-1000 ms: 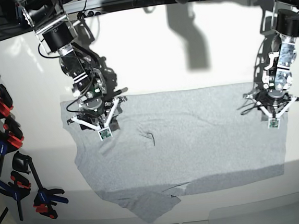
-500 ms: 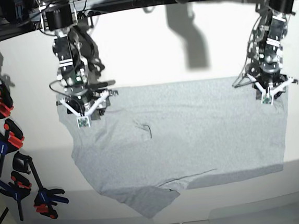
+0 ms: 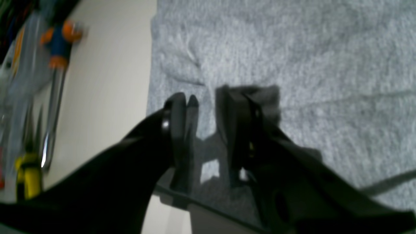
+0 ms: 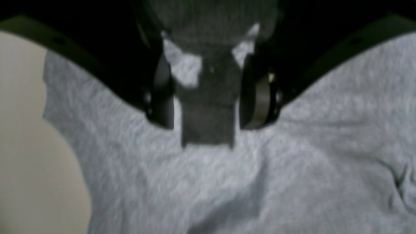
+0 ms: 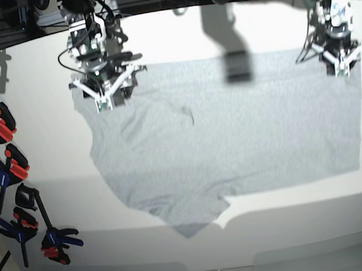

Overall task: Fold the T-shirt properly
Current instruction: 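Grasp the shirt's folded edge with both grippers and drag it back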

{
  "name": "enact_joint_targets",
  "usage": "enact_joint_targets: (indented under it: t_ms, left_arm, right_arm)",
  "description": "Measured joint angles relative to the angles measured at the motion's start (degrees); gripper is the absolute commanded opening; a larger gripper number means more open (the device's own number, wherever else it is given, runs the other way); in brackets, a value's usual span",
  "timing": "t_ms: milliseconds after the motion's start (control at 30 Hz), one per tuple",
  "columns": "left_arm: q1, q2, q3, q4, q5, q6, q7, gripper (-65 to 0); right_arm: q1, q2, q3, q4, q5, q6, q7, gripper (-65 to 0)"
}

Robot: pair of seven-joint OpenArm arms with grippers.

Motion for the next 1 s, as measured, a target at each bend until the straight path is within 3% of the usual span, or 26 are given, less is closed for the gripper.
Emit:
enact_joint_targets:
  t_ms: [133,367,600,733,1000]
  left_arm:
    - [6.3,0.0,-2.4,4.9,-0.3,0.0,2.6,-44.7]
    - [13.2,0.0,-2.6,11.5,-0.4,0.0,5.5,-44.7]
    - [19.4,0.0,-2.3,18.1,2.3,-0.6,8.9,-44.7]
    - [19.8,0.2,-2.3,18.8,2.7,-1.0,8.1,-44.7]
    - [17.9,0.2,-2.2,18.8,3.8,-1.1,7.2,-44.7]
  right_arm:
    - [-4.8,0.0,0.0,5.0,-0.3,0.1,-2.3,-34.0]
    - [-11.3,0.0,-0.3,10.1,-10.7,-2.7,-3.9,-34.0]
    - [-13.0,0.2,-0.3,10.4,-14.2,-4.7,-4.0,-34.0]
    - [-14.1,0.3,-0.3,10.6,-17.7,-7.9,-4.8,-34.0]
    - [-14.6,0.5,-0.3,10.6,-18.0,-8.6,-5.3,-34.0]
